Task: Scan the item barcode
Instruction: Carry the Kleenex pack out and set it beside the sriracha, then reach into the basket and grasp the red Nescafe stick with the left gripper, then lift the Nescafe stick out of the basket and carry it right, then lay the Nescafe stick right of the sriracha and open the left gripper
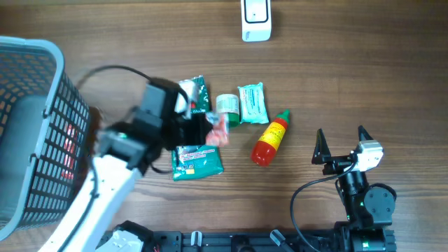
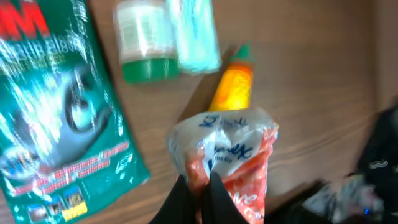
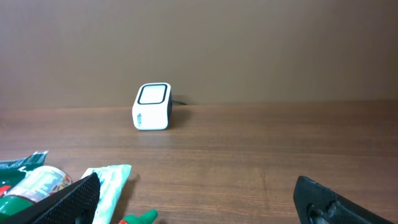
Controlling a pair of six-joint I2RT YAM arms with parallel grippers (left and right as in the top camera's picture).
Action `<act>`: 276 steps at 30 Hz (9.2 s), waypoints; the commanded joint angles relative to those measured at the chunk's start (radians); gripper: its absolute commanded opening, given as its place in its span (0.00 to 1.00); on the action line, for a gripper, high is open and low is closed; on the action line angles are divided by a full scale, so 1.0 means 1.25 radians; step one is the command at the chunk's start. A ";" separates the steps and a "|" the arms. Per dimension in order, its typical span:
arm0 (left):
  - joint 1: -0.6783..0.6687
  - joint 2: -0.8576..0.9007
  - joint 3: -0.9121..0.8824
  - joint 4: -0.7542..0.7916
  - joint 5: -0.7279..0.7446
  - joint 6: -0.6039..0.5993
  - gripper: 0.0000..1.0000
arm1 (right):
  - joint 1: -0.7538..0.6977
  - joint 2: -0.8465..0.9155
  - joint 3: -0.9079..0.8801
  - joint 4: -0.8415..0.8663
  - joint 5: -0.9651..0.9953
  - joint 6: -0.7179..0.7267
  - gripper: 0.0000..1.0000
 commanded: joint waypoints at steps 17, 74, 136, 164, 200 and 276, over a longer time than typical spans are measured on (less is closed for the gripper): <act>-0.121 0.267 -0.245 0.393 -0.046 -0.054 0.04 | -0.002 -0.002 -0.001 0.002 0.009 -0.008 1.00; 0.897 0.179 0.475 -0.021 -0.236 -0.534 1.00 | -0.002 -0.002 -0.001 0.002 0.008 -0.008 1.00; 0.932 0.618 0.422 -0.230 -0.475 -0.820 0.91 | -0.002 -0.002 -0.001 0.002 0.009 -0.008 1.00; 0.939 0.616 0.212 -0.221 -0.507 -1.008 0.04 | -0.002 -0.002 -0.001 0.002 0.009 -0.008 1.00; 0.006 0.320 0.595 -0.096 -0.175 -0.064 0.04 | -0.002 -0.002 -0.001 0.002 0.009 -0.009 1.00; -0.107 0.265 0.539 -0.730 -0.597 -0.045 1.00 | -0.002 -0.002 -0.001 0.002 0.008 -0.008 1.00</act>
